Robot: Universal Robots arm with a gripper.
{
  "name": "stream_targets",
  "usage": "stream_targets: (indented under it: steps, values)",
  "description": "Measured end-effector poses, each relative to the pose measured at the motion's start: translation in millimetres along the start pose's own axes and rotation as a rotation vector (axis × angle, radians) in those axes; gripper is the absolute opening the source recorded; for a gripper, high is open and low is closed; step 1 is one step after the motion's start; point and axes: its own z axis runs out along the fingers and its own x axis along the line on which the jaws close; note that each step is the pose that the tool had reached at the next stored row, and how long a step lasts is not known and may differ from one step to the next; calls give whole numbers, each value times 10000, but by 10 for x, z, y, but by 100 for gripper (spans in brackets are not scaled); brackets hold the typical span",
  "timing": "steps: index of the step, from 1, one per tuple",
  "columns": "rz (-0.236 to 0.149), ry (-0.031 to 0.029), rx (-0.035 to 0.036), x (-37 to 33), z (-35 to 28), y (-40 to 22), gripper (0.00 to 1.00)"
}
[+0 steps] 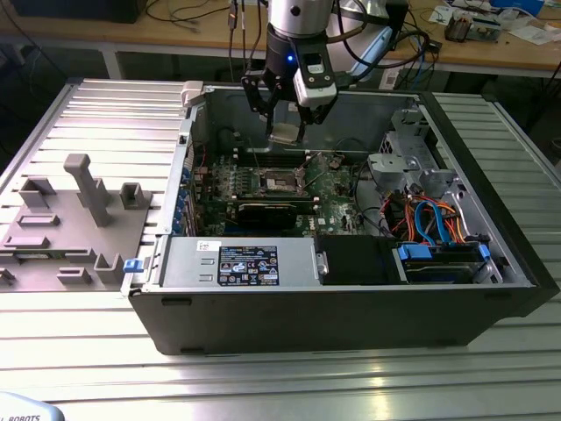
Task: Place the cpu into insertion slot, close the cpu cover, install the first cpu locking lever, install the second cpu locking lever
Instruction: 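Place the cpu into insertion slot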
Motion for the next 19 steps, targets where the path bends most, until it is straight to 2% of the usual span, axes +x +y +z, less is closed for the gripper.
stream_targets:
  steps: [19]
  values:
    - [544,-35,-10,0,0,0,55]
